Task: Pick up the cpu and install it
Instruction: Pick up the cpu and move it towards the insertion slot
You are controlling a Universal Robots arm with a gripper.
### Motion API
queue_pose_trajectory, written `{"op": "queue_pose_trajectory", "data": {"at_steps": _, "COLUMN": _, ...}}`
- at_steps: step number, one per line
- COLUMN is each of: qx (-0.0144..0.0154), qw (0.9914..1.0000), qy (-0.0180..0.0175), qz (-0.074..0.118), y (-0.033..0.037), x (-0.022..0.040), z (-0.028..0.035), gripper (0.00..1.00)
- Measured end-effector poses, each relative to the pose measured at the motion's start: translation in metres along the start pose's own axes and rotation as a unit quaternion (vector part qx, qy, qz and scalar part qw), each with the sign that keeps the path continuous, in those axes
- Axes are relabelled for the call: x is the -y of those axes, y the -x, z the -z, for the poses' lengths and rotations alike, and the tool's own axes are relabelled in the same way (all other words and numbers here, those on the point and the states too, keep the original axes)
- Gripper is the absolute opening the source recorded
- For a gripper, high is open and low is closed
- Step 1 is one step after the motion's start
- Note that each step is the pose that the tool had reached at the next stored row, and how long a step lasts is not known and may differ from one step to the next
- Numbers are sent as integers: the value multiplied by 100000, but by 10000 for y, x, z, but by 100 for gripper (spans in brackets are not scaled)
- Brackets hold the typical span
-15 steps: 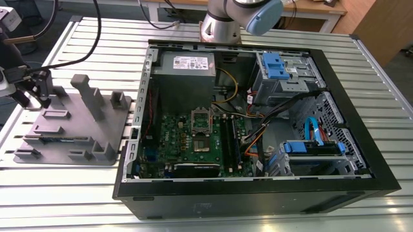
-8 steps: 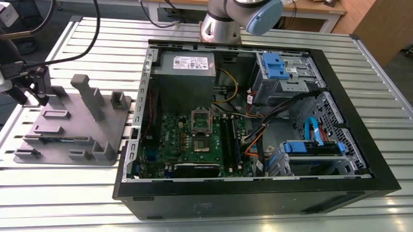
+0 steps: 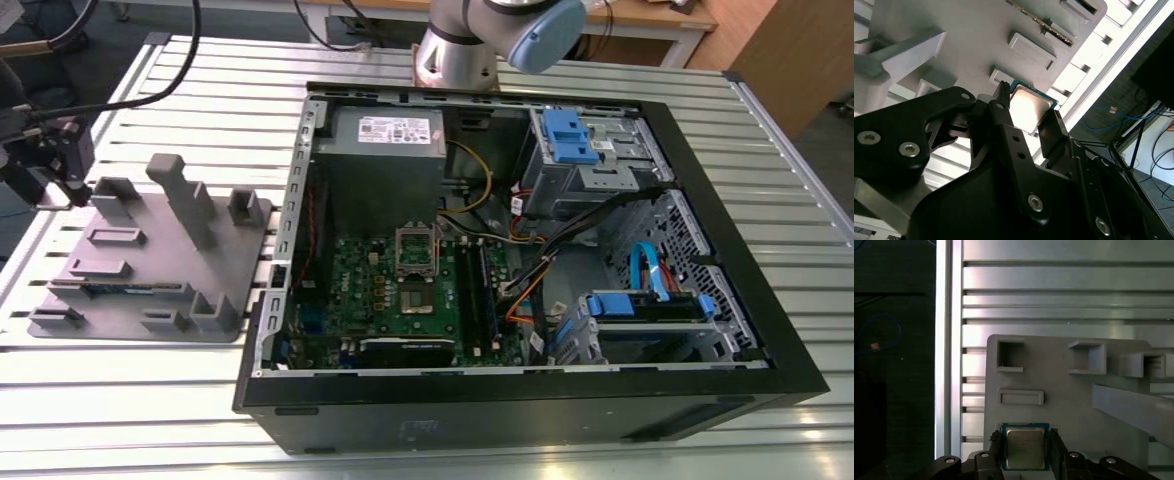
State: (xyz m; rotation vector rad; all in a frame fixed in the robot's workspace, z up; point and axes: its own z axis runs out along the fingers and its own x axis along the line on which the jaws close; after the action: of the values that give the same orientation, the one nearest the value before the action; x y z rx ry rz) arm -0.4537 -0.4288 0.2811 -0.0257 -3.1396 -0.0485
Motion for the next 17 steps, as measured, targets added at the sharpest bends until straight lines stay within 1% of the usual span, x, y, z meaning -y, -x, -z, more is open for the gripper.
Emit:
{"op": "queue_pose_trajectory", "data": {"at_steps": 10, "qx": -6, "qw": 100000, "qy": -3, "qz": -1, "y": -1, "x": -8, "z": 285, "gripper": 47}}
{"op": "queue_pose_trajectory", "data": {"at_steps": 17, "qx": -7, "qw": 100000, "qy": -6, "qz": -1, "y": -1, "x": -16, "z": 521, "gripper": 47}}
